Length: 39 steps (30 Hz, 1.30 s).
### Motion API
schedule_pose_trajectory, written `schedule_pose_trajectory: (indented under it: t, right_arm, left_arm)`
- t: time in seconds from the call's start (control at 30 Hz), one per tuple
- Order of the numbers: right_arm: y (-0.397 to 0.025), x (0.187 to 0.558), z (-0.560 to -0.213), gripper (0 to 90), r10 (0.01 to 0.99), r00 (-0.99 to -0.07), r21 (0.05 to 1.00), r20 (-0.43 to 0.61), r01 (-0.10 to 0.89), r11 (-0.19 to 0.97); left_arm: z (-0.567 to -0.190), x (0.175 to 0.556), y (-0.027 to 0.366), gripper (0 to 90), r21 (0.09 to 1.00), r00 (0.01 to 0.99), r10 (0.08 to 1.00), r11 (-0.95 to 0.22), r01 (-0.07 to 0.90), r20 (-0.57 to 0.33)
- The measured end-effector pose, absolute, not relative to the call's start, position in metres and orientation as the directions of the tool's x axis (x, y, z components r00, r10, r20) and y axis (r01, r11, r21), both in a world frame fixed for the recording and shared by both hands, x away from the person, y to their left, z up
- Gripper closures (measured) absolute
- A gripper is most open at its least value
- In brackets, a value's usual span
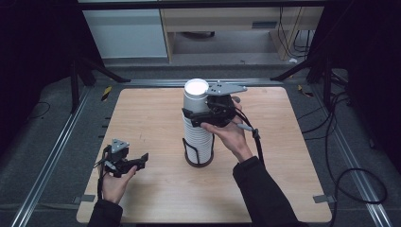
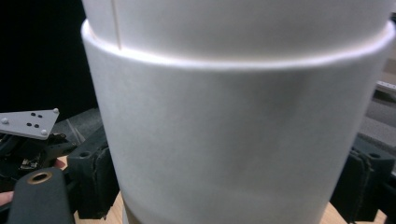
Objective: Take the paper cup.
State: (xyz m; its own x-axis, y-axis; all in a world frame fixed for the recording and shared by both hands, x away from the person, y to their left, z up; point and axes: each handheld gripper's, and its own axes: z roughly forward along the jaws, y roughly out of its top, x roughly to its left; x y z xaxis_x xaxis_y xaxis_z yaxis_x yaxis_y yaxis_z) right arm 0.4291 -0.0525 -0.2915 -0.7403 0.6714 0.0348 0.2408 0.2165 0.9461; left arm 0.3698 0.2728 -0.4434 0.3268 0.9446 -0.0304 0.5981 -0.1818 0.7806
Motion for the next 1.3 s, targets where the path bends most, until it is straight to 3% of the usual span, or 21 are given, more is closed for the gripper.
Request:
schedule_pose_trajectory:
  t: [0.2, 1.3]
  right_arm:
    - [-0.055, 0.427, -0.283, 14.6, 0.663, -0.747, 0.961, 0.048, 0.216, 0.174]
    - [-0.058, 0.419, -0.22, 16.6, 0.664, -0.747, 0.975, -0.022, 0.13, 0.179]
  left_arm:
    - [-0.443, 0.37, 0.273, 17.8, 0.78, 0.325, 0.945, -0.18, 0.599, -0.032]
    - [-0.444, 0.37, 0.273, 17.7, 0.779, 0.328, 0.944, -0.174, 0.602, -0.043]
